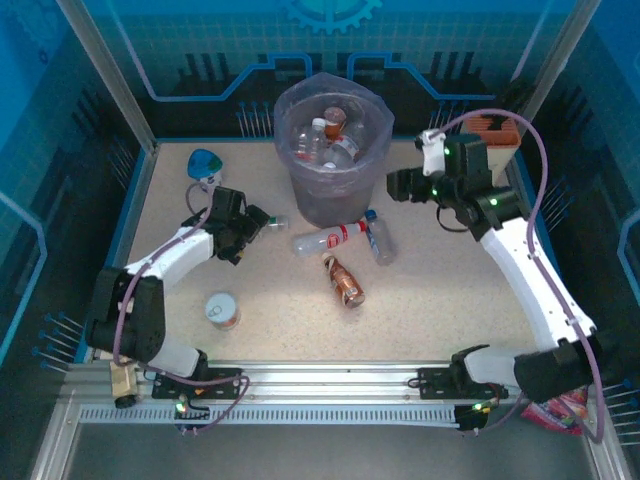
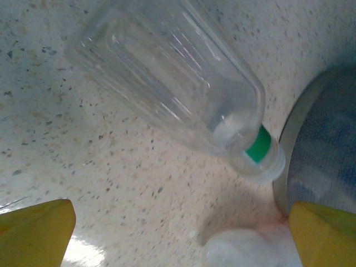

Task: Put the plastic bottles in the bin

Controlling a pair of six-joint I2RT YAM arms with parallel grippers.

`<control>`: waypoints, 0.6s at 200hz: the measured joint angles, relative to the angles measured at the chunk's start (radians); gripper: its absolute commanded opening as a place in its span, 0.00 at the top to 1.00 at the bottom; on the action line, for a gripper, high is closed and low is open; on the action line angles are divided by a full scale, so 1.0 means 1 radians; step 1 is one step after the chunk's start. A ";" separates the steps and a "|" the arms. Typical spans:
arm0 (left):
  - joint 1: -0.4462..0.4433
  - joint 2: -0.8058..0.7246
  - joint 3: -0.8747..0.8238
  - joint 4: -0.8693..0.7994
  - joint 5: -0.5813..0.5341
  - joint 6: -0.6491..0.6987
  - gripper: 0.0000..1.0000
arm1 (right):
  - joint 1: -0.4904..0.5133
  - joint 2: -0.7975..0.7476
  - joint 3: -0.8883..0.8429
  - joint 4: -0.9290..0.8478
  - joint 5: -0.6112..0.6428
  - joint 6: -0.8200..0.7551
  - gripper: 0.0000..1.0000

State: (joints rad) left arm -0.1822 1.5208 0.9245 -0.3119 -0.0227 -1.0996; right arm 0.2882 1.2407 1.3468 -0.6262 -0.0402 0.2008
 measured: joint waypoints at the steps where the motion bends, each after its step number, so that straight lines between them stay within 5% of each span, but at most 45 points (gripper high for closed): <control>1: 0.000 0.002 0.001 0.001 0.000 -0.003 0.01 | 0.000 -0.006 -0.010 -0.001 -0.002 0.003 0.23; 120: 0.000 0.288 0.197 0.027 -0.076 -0.246 0.01 | -0.041 -0.305 -0.439 -0.014 -0.118 0.191 0.23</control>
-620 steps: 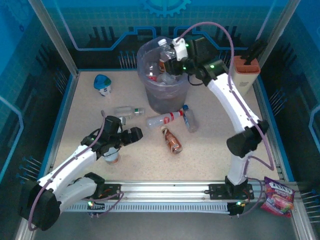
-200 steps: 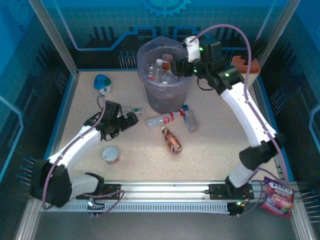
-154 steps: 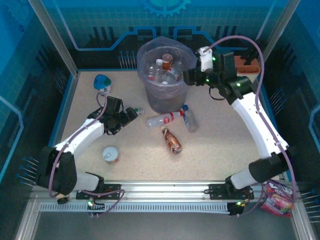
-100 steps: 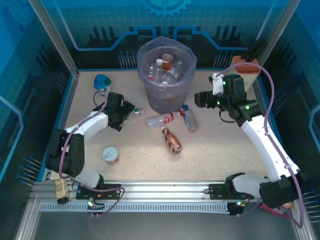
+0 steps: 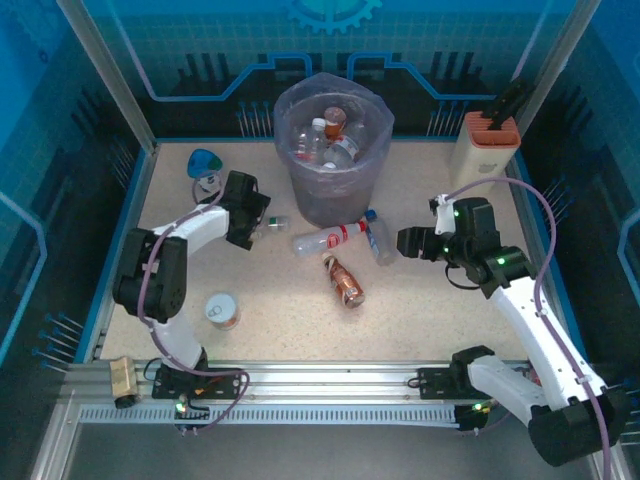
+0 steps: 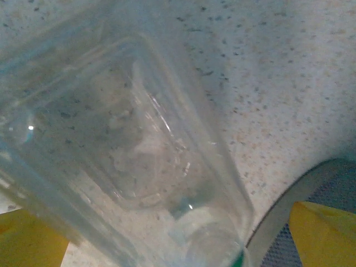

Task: Put the plastic bottles in the bin

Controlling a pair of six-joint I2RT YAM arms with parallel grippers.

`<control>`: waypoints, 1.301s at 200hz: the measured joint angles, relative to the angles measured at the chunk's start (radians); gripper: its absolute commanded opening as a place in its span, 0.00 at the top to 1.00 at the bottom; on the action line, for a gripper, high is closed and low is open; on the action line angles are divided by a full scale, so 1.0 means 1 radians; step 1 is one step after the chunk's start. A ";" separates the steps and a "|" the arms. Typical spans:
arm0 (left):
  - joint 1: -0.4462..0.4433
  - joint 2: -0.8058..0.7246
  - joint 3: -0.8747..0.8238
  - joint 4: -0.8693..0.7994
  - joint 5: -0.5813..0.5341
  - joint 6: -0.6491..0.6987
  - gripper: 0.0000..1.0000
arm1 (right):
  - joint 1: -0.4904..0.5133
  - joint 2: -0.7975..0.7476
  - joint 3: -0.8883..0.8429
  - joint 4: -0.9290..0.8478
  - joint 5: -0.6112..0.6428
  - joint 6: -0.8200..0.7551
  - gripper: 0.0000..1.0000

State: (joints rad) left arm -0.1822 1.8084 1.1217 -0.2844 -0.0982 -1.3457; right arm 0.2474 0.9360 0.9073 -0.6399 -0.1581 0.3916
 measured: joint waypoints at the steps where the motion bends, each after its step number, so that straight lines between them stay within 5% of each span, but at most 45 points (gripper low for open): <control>1: 0.000 0.001 0.000 0.001 0.000 0.000 0.01 | 0.000 0.000 0.000 0.000 0.000 0.001 0.23; 109: 0.005 0.043 0.003 -0.004 0.001 -0.104 0.26 | 0.000 -0.013 -0.011 -0.006 -0.007 0.013 0.23; 260: 0.005 -0.050 0.003 0.047 -0.040 -0.085 0.41 | 0.000 -0.035 -0.066 0.014 -0.038 0.039 0.23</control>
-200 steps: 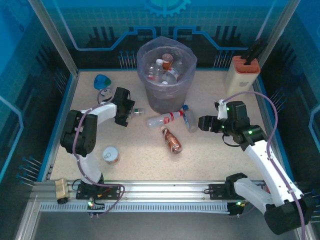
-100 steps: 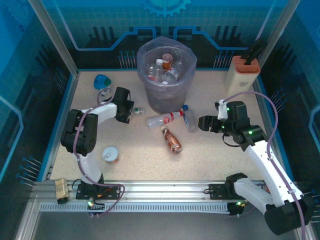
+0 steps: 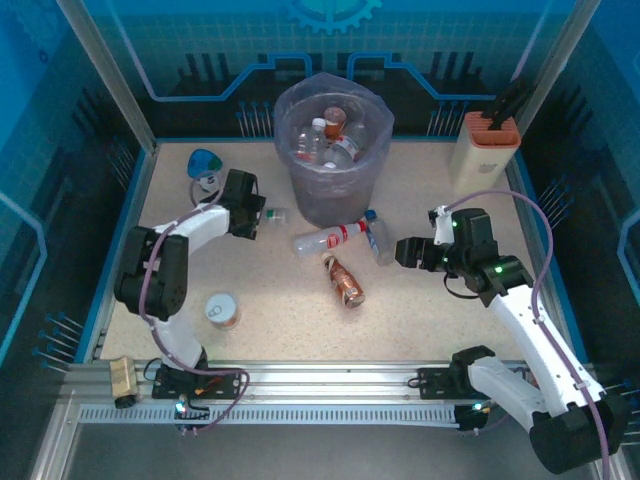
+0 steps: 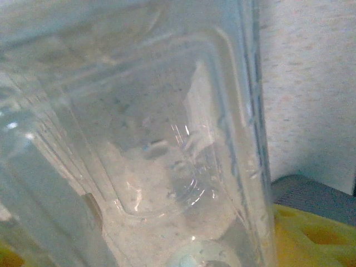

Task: Put the plastic bottles in the bin

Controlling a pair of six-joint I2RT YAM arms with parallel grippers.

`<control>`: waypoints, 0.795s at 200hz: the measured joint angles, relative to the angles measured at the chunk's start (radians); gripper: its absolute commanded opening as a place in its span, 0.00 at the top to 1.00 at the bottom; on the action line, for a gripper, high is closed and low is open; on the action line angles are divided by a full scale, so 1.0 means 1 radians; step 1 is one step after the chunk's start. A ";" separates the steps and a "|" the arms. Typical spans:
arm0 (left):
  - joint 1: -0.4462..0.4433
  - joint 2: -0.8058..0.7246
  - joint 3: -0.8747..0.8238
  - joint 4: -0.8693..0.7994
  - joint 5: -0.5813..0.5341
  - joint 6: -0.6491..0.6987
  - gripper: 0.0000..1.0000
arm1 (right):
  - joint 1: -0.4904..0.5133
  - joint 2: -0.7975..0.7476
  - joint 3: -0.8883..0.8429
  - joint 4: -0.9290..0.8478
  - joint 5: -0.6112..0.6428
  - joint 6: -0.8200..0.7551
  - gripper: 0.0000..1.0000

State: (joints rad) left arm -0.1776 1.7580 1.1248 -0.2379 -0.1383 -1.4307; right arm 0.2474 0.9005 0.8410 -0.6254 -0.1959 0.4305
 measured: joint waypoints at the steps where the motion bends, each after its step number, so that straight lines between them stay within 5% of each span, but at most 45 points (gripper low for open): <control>1: 0.000 -0.003 0.000 0.000 -0.001 0.000 0.41 | 0.000 0.000 0.000 0.001 0.000 0.000 0.23; 103: -0.002 -0.496 0.022 -0.054 -0.250 0.258 0.56 | 0.000 -0.005 -0.019 0.058 -0.008 0.015 0.25; 159: -0.131 -0.533 0.257 -0.050 -0.315 0.518 0.78 | -0.001 0.020 -0.065 0.109 -0.010 0.044 0.23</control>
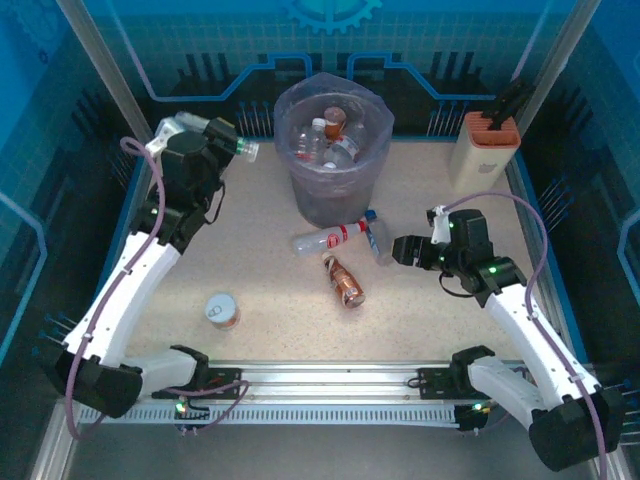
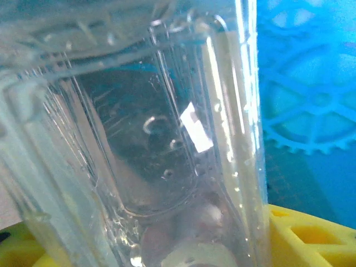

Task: Put the plastic bottles in the bin

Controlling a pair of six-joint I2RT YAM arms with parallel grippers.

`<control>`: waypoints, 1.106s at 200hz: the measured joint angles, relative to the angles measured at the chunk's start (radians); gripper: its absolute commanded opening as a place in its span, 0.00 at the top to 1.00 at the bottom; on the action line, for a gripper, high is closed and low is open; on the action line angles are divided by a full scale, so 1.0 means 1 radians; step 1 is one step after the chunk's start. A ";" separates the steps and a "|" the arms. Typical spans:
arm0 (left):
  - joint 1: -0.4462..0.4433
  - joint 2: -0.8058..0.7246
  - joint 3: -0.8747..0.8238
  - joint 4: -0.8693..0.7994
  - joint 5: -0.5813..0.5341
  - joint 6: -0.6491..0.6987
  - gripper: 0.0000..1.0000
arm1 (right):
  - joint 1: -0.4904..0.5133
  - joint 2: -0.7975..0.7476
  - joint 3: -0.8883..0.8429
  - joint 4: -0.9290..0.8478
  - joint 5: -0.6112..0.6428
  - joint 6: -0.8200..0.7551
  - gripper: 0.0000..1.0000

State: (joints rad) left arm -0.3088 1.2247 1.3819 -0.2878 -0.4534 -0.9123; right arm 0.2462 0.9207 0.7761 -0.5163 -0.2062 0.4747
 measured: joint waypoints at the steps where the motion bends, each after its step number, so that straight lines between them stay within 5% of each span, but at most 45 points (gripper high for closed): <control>1: -0.002 0.001 0.004 0.000 0.000 0.003 0.78 | 0.000 0.000 -0.001 0.000 0.000 0.000 0.23; 71: -0.111 0.317 0.303 0.039 0.108 0.289 0.92 | -0.001 0.002 -0.067 0.032 0.003 0.024 0.23; 166: -0.220 0.861 0.920 -0.157 0.287 0.344 0.83 | -0.001 0.005 -0.076 0.032 0.003 0.023 0.23; 221: -0.224 1.020 1.061 -0.248 0.336 0.338 0.33 | -0.001 0.005 -0.076 0.030 0.004 0.015 0.23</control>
State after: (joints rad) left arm -0.5331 2.2452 2.4424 -0.5362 -0.1177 -0.5743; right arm 0.2455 0.9260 0.6998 -0.4862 -0.2024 0.4900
